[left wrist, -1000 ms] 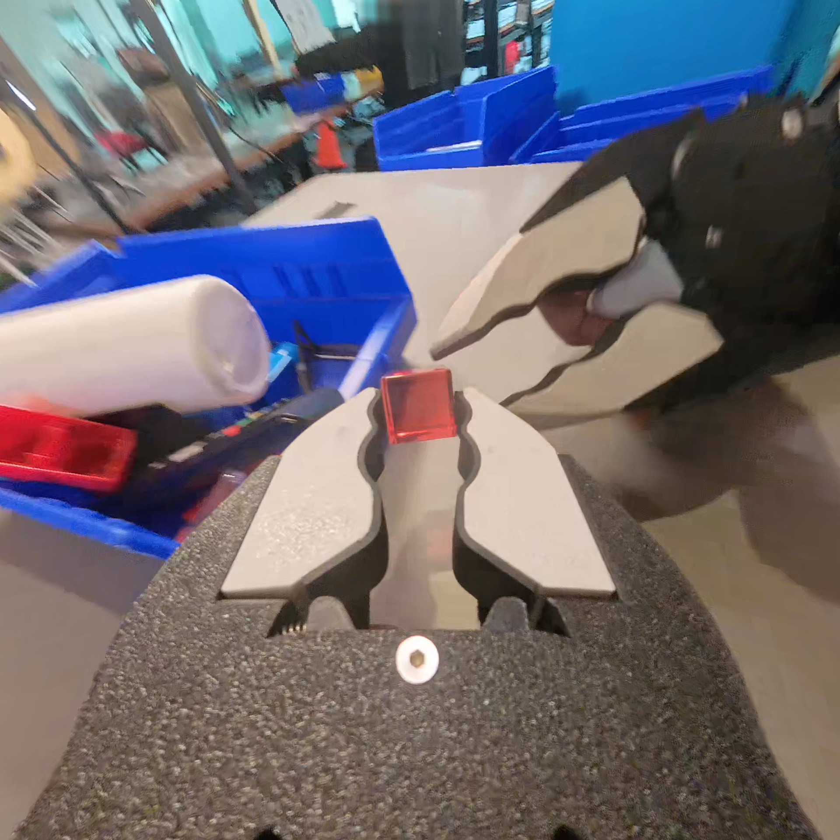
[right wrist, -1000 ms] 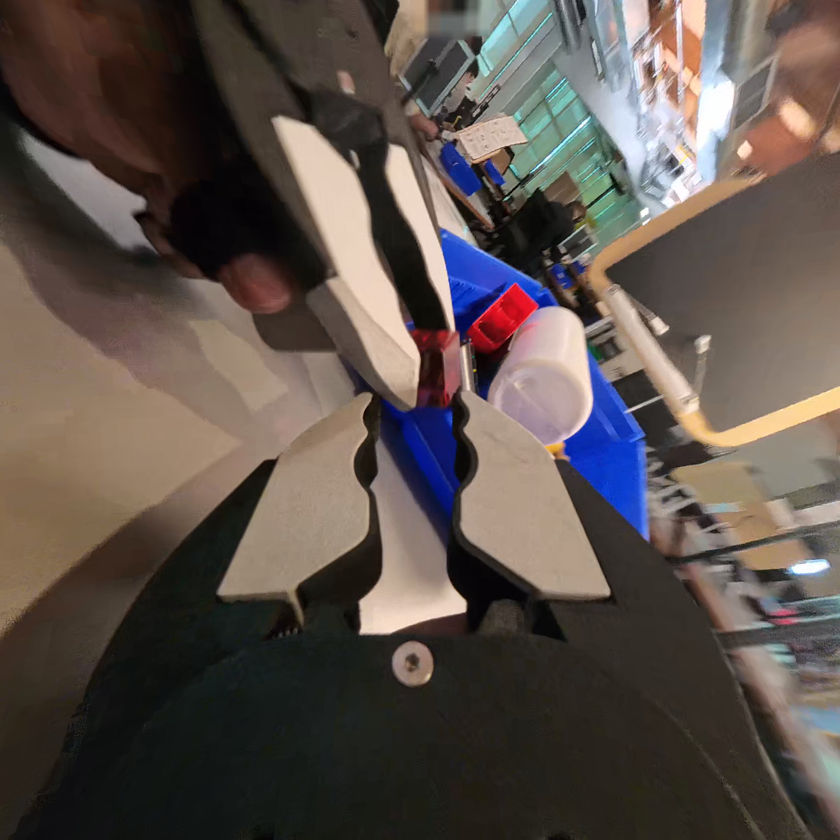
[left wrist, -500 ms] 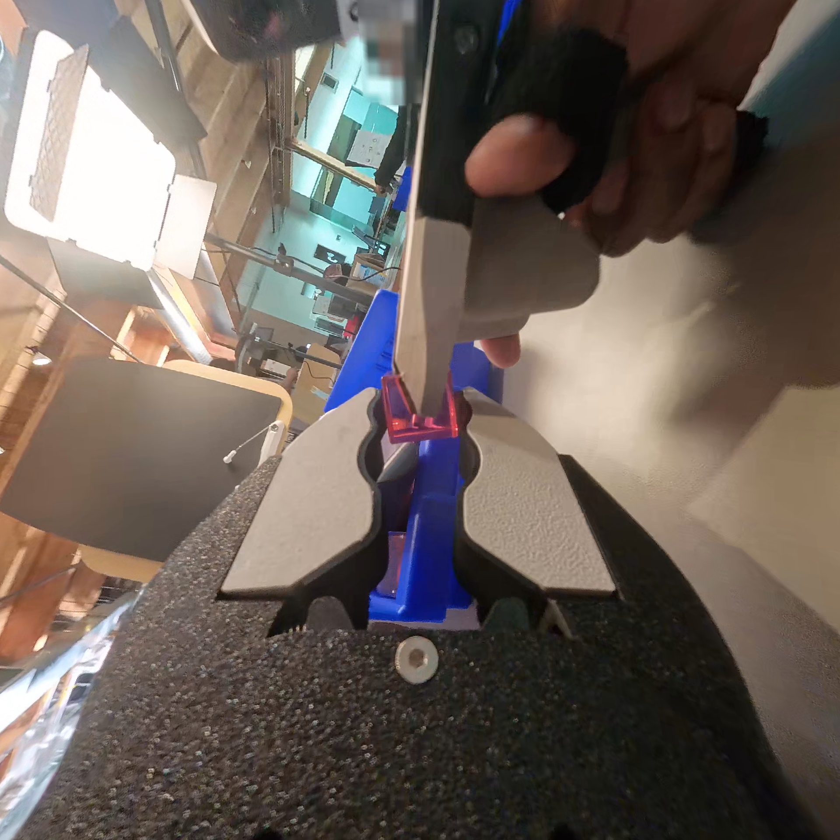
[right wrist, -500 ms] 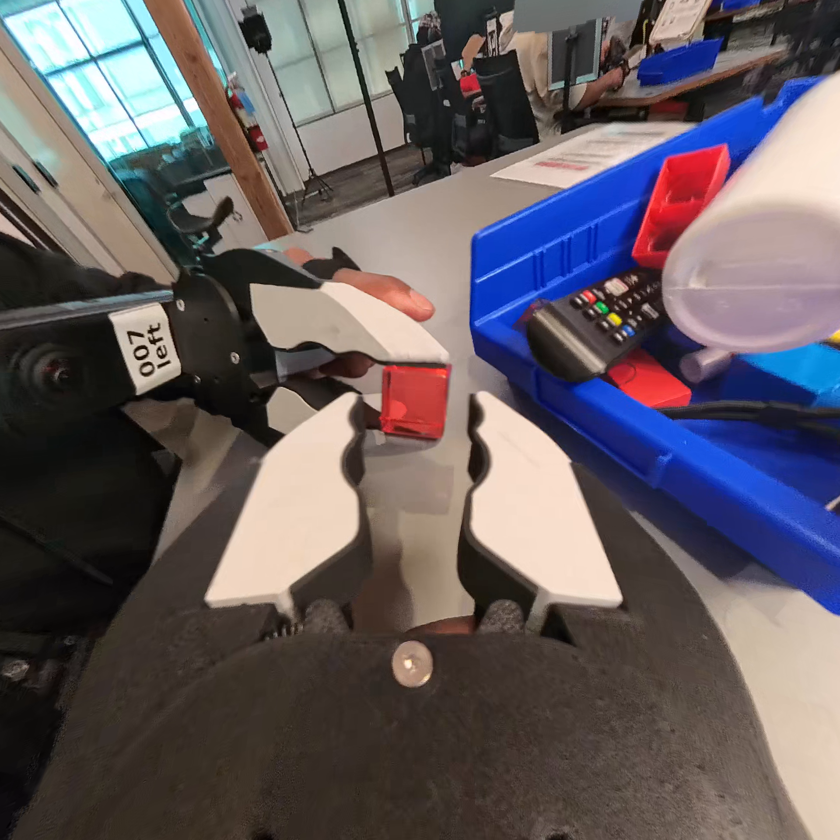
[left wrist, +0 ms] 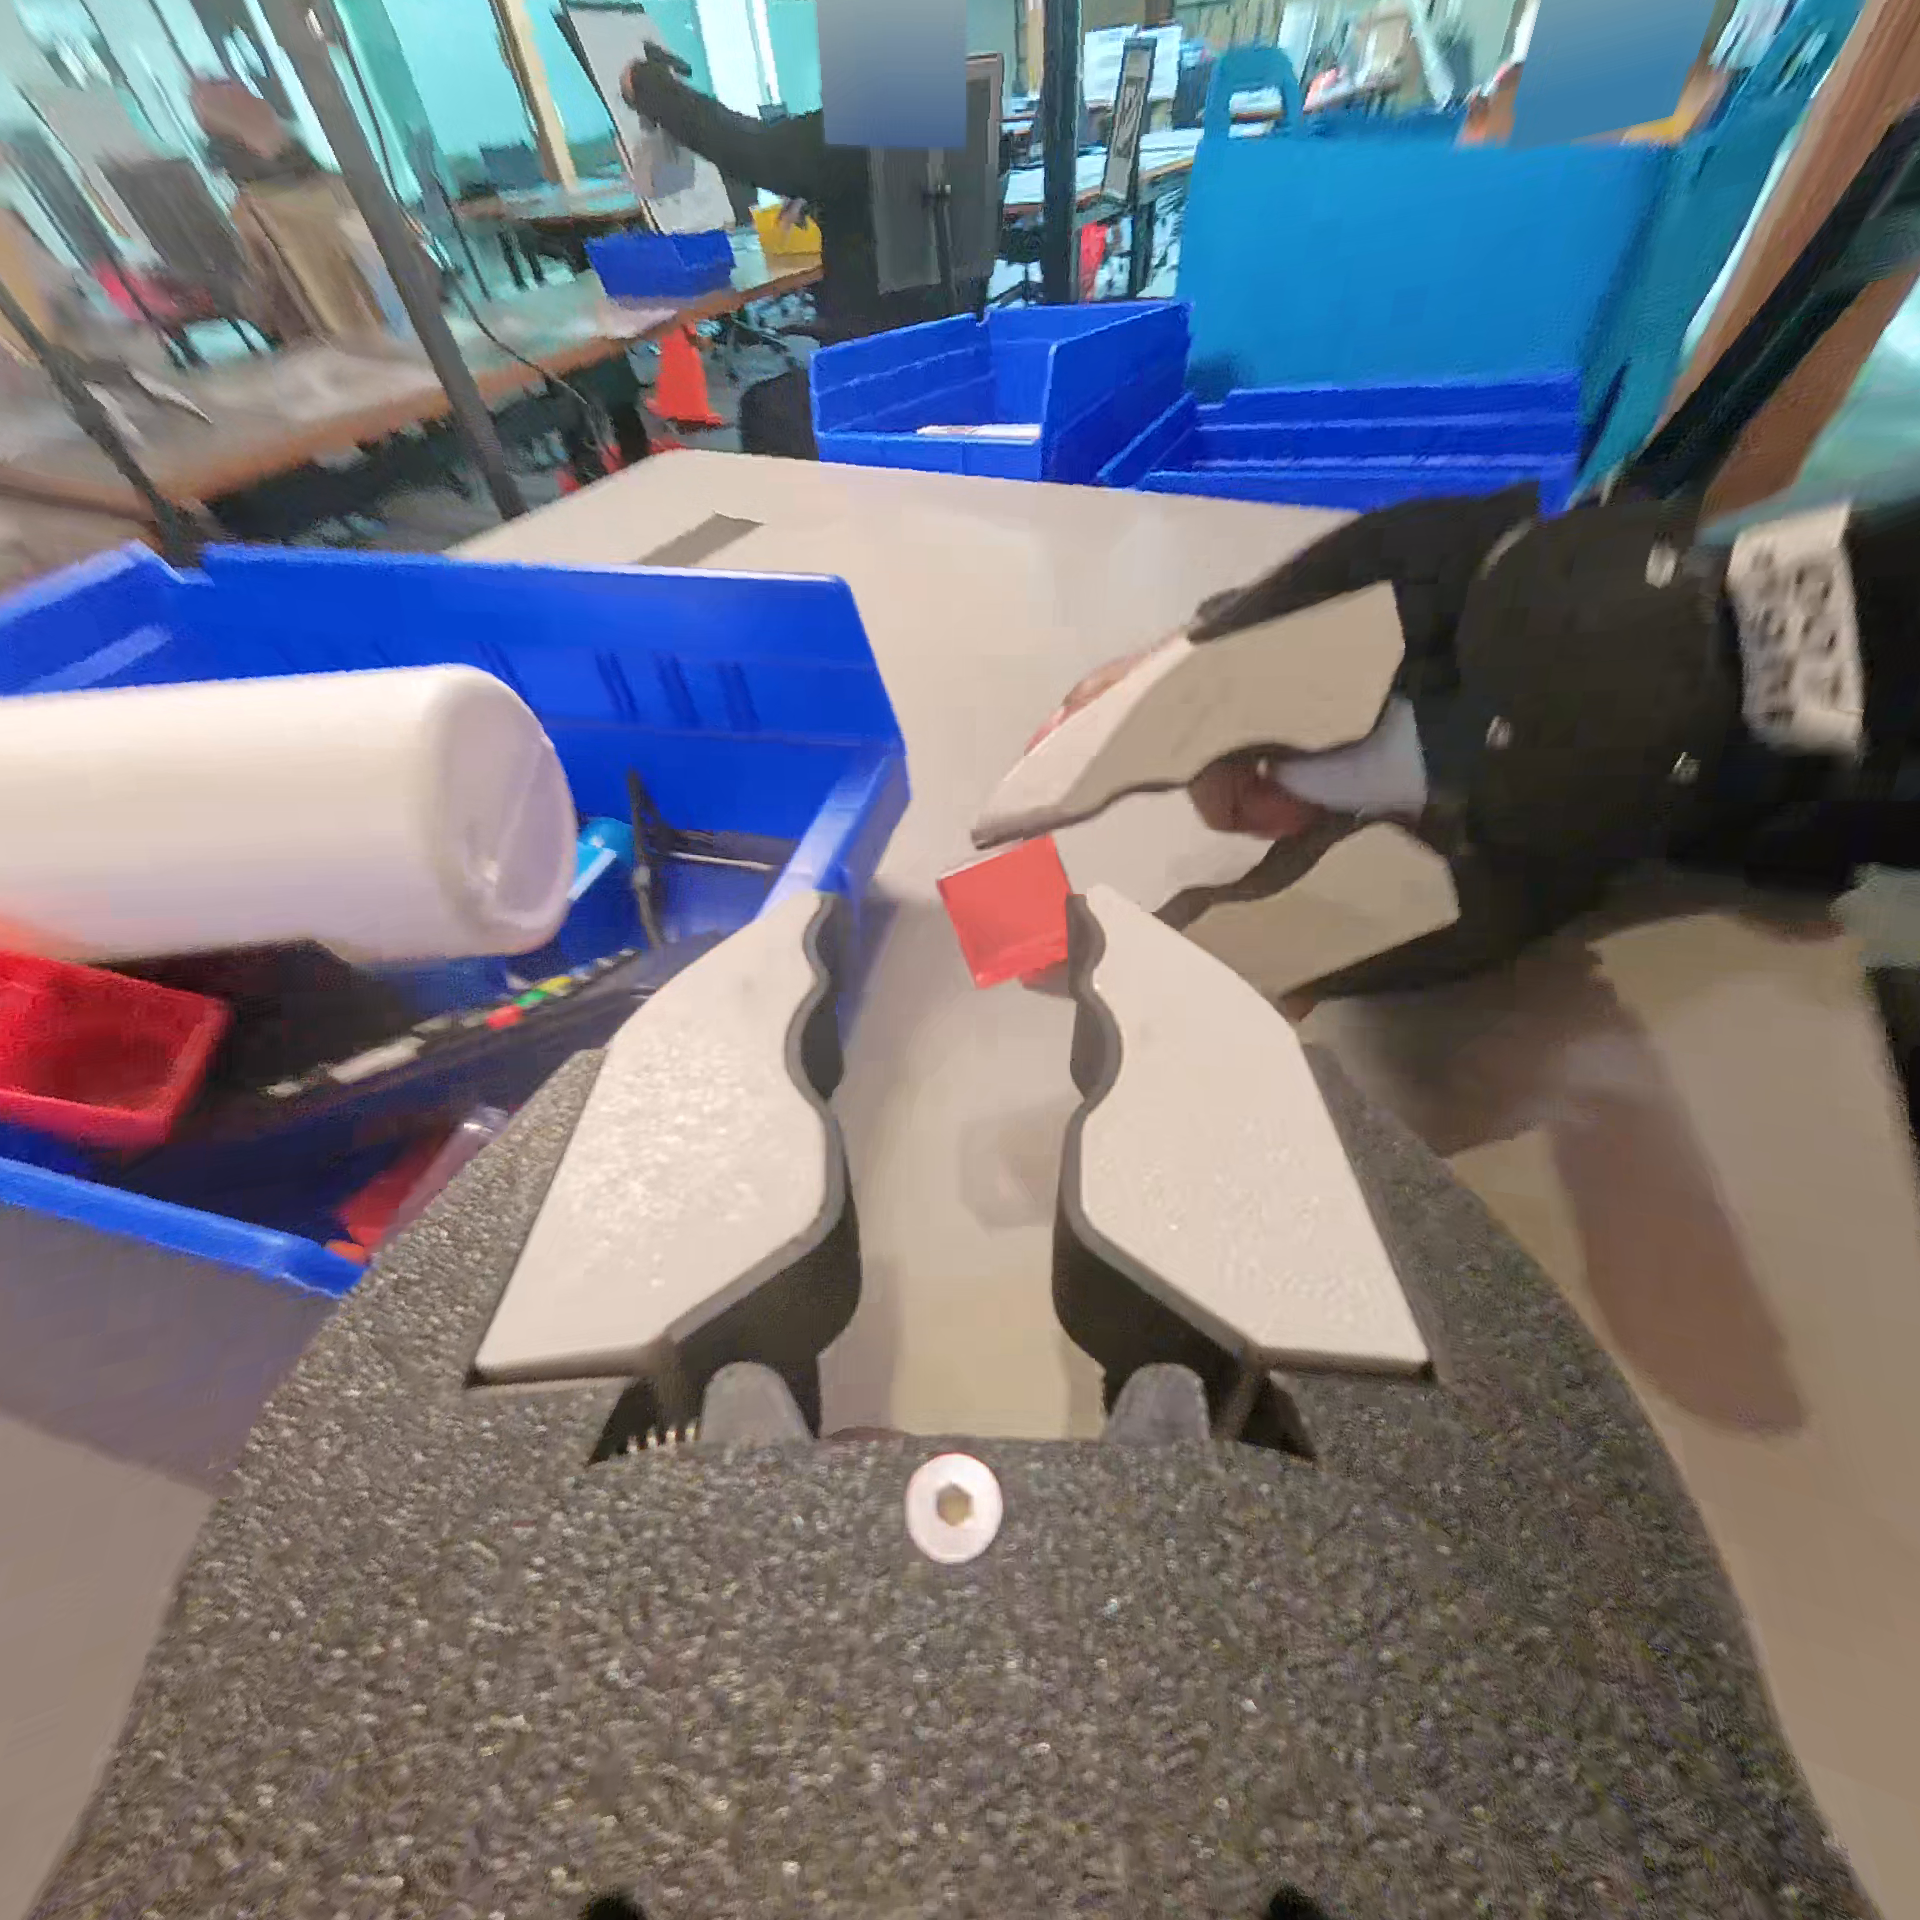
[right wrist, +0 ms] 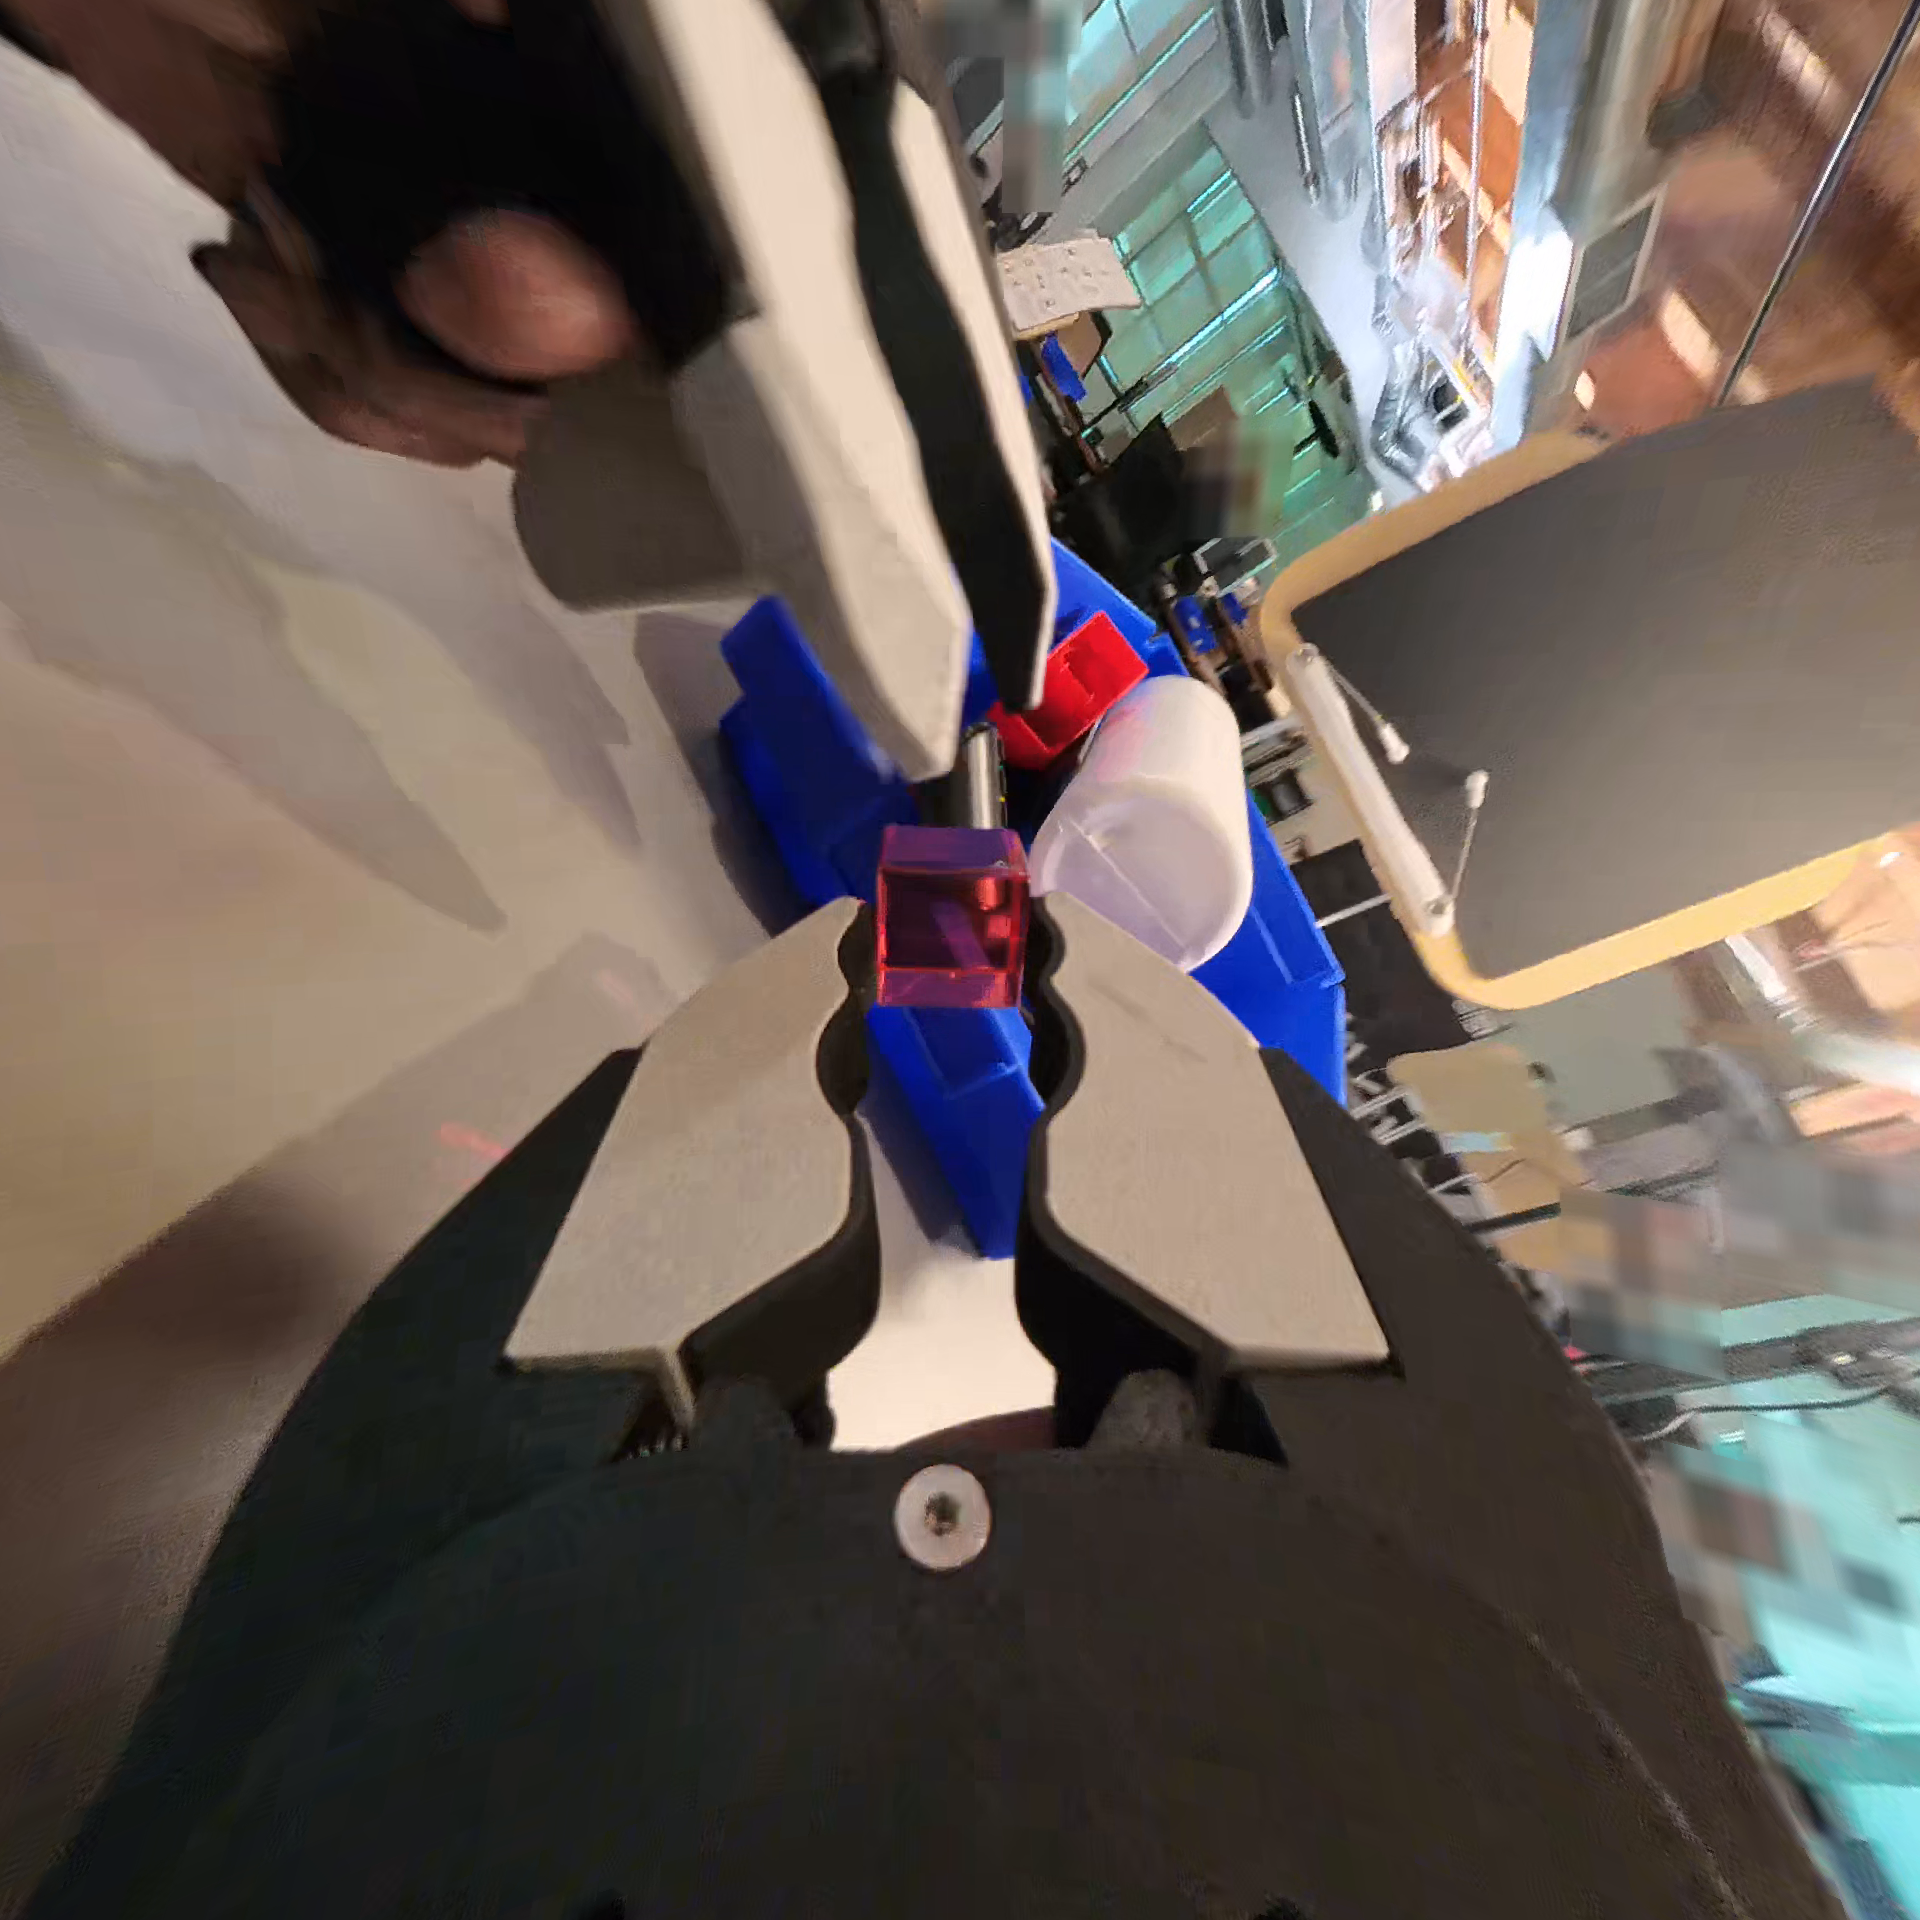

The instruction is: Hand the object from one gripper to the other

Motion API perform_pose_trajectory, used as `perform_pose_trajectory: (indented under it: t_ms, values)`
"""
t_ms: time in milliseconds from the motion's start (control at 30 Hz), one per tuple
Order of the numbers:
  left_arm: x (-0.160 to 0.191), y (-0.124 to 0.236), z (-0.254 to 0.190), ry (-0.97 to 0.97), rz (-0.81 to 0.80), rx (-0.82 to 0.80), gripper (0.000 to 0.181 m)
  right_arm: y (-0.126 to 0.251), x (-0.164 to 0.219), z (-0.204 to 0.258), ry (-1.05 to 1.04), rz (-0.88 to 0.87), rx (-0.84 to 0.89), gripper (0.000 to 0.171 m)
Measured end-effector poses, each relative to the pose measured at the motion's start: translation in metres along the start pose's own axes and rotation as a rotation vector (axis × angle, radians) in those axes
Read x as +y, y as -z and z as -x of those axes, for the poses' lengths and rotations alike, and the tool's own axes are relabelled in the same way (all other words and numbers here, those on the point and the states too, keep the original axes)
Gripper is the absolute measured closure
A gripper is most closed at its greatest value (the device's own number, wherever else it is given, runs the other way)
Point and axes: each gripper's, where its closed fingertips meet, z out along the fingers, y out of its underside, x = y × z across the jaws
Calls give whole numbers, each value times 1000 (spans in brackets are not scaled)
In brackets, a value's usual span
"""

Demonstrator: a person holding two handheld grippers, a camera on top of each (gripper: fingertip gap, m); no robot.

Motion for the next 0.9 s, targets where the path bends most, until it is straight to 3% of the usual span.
perform_pose_trajectory:
  t_ms: [167,233,300,400,533,667,767,833,900]
  values:
    - [15,-9,-17,158,78,93,135,0,-13,9,124,-24,38,145]
    - [19,-11,-18,112,85,69,149,1,-18,12,162,-41,46,145]
    - [20,-10,-15,-5,82,18,152,2,-19,13,160,-53,37,145]
    - [16,-5,-2,-264,68,-123,153,3,-17,14,-20,-77,-59,143]
    - [8,1,6,-706,48,-303,153,6,-14,12,-465,-111,-282,129]
    - [14,-4,-7,-1008,63,-337,153,8,-21,10,-919,-156,-509,120]
    - [16,-6,-18,-1082,49,-319,153,7,-23,15,-1001,-146,-558,122]
    - [17,-7,-19,-1088,51,-321,153,5,-24,19,-946,-126,-535,139]
    - [18,-7,-18,-1025,48,-287,153,4,-21,17,-837,-111,-454,143]
